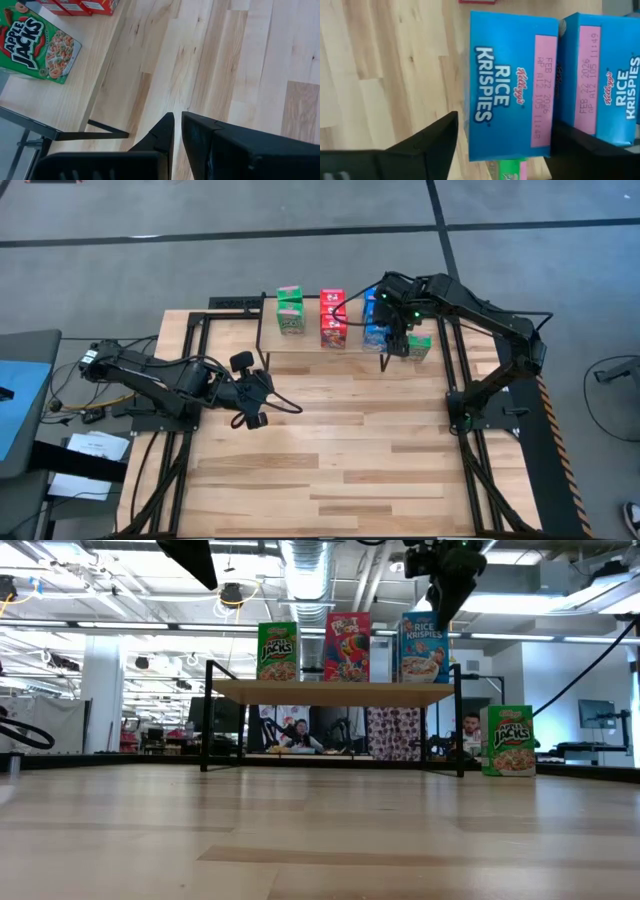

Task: Stack cereal on shelf
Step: Put the blue cereal box on the shelf aligned with the other blue cereal boxes, then put the green cereal box on the shelf aligned with the other green cereal boxes

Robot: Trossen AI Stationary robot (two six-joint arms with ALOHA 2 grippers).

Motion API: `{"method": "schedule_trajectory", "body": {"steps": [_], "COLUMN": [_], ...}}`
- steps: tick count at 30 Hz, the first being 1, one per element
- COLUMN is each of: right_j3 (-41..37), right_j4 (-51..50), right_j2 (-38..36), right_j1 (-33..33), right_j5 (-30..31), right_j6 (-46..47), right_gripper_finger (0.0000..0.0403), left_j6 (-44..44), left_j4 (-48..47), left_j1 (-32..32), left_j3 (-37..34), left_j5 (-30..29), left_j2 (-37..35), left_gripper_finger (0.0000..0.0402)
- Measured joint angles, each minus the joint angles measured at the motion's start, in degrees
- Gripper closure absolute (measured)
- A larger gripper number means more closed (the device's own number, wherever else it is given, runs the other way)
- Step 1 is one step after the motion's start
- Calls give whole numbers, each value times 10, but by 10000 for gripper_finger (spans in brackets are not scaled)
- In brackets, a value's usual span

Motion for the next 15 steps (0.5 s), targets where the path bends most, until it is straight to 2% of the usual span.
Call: {"method": "schedule_trajectory", "body": {"steps": [9,15], "right_j3": [0,18], "right_j4": [-10,-39], "right_j2": [-5,-5], "right_j1": [0,3], "right_j5": [38,38], "right_j6": [7,16], "right_gripper_finger": [50,28], "left_j6": [0,0], "left_j4": [0,0], "left_j1": [0,0], "left_j3": [0,0], "left_j5": [0,0], "left_j2": [0,0], "left_gripper_finger": [377,377]}}
